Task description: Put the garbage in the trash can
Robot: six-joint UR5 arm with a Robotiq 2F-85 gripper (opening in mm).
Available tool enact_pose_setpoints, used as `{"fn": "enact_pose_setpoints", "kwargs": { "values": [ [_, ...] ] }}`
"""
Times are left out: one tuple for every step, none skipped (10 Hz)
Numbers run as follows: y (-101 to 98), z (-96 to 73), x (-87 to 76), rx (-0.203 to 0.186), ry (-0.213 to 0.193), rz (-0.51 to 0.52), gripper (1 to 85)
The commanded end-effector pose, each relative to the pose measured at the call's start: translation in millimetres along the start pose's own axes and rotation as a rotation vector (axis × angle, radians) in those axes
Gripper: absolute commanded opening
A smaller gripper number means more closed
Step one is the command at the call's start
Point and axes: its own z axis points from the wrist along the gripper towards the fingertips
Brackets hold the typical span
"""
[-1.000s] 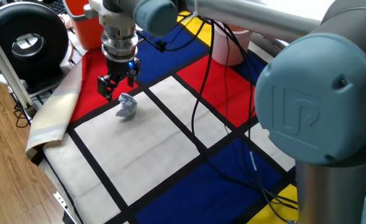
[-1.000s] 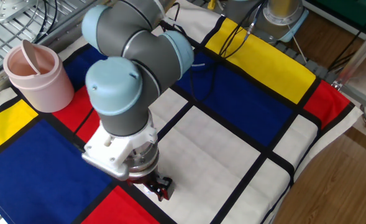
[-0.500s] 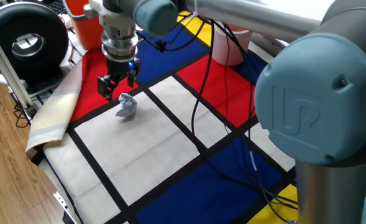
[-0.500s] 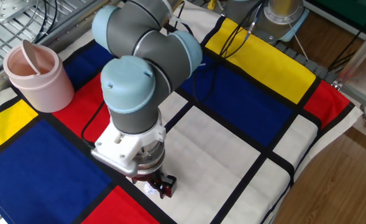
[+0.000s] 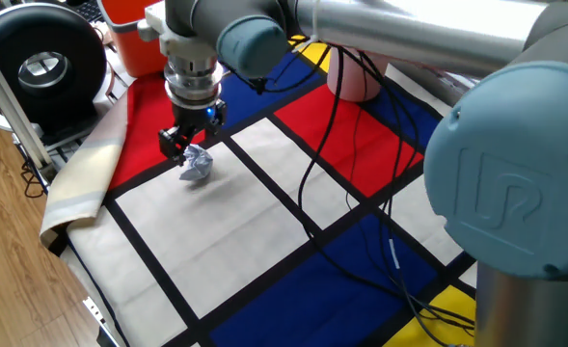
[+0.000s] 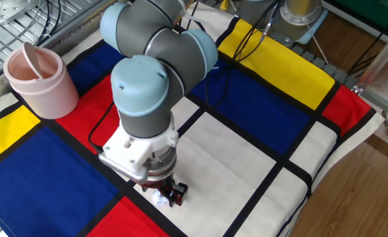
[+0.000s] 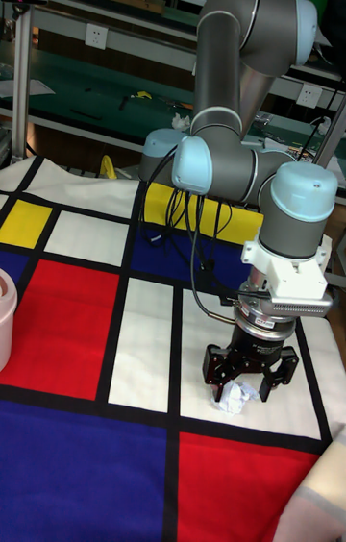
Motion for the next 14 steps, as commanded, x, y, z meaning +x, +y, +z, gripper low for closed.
{"fn": "enact_pose_setpoints", "kwargs": {
  "values": [
    [3.3, 3.0, 6.1, 0.002, -0.016, 0.026, 71.0],
    [0.8, 3.5, 7.5, 0.005, -0.017, 0.019, 70.3],
    [-6.3, 4.0, 7.7, 0.03, -0.019, 0.013, 60.3],
    [-9.8, 3.7, 9.4, 0.044, -0.011, 0.022, 47.0],
    [-13.9, 2.8, 9.7, 0.061, -0.006, 0.024, 40.7],
    [-16.2, 1.2, 9.1, 0.069, -0.005, 0.035, 28.7],
    [-19.7, -1.1, 8.8, 0.083, 0.001, 0.043, 23.3],
    [-21.1, -2.8, 7.1, 0.089, 0.002, 0.061, 11.3],
    [-23.3, -4.5, 6.0, 0.099, 0.003, 0.072, 6.0],
    [-25.7, -7.5, 3.5, 0.102, 0.003, 0.079, 1.0],
    [-31.2, -14.2, 3.6, 0.108, 0.019, 0.065, 1.0],
    [-37.7, -23.9, 2.3, 0.11, 0.036, 0.05, 1.0],
    [-48.0, -36.1, 0.3, 0.119, 0.054, 0.024, 1.0],
    [-58.8, -49.8, -2.0, 0.123, 0.067, -0.005, 1.0]
  ]
}}
